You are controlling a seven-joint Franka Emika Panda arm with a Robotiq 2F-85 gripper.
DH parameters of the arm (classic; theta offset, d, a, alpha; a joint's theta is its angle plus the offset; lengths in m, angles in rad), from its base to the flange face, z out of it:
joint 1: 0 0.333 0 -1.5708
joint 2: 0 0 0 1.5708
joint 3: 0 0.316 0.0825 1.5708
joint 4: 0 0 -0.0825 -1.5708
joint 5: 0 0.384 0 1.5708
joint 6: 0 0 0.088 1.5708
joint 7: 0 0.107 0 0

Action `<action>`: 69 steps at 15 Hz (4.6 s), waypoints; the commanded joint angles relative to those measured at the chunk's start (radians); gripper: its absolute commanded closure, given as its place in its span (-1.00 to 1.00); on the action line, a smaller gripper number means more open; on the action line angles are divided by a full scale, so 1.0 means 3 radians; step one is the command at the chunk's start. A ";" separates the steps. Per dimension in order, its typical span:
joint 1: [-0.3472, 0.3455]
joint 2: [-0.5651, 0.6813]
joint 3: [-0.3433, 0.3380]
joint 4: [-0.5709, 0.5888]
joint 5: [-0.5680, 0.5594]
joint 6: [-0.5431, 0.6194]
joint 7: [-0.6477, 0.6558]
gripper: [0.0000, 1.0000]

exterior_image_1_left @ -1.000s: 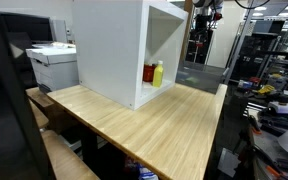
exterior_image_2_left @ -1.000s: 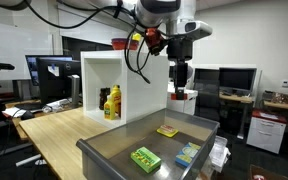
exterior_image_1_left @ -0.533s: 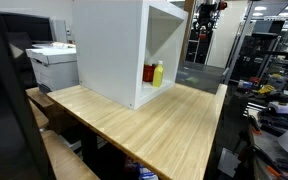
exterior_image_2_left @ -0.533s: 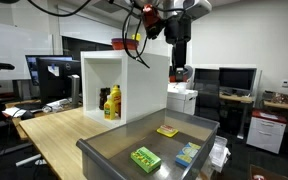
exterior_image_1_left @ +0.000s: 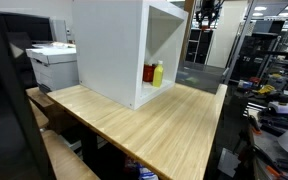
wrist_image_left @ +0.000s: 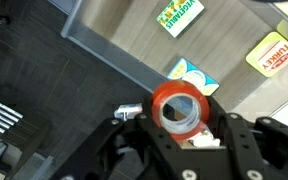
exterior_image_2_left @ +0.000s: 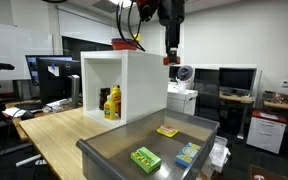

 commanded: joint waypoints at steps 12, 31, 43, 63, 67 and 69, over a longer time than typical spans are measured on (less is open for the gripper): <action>0.0307 -0.0735 0.0251 0.0061 0.0038 -0.0277 -0.0322 0.43; 0.0922 -0.1210 0.0775 -0.0414 0.0019 -0.0228 -0.0271 0.43; 0.1246 -0.1038 0.1064 -0.0291 0.0024 0.0025 0.0266 0.43; 0.1279 -0.0354 0.0952 0.0623 0.0091 0.0152 0.0776 0.43; 0.1279 -0.0240 0.0923 0.0742 0.0095 0.0129 0.0793 0.43; 0.1285 -0.0198 0.0904 0.0816 0.0081 0.0094 0.0821 -0.57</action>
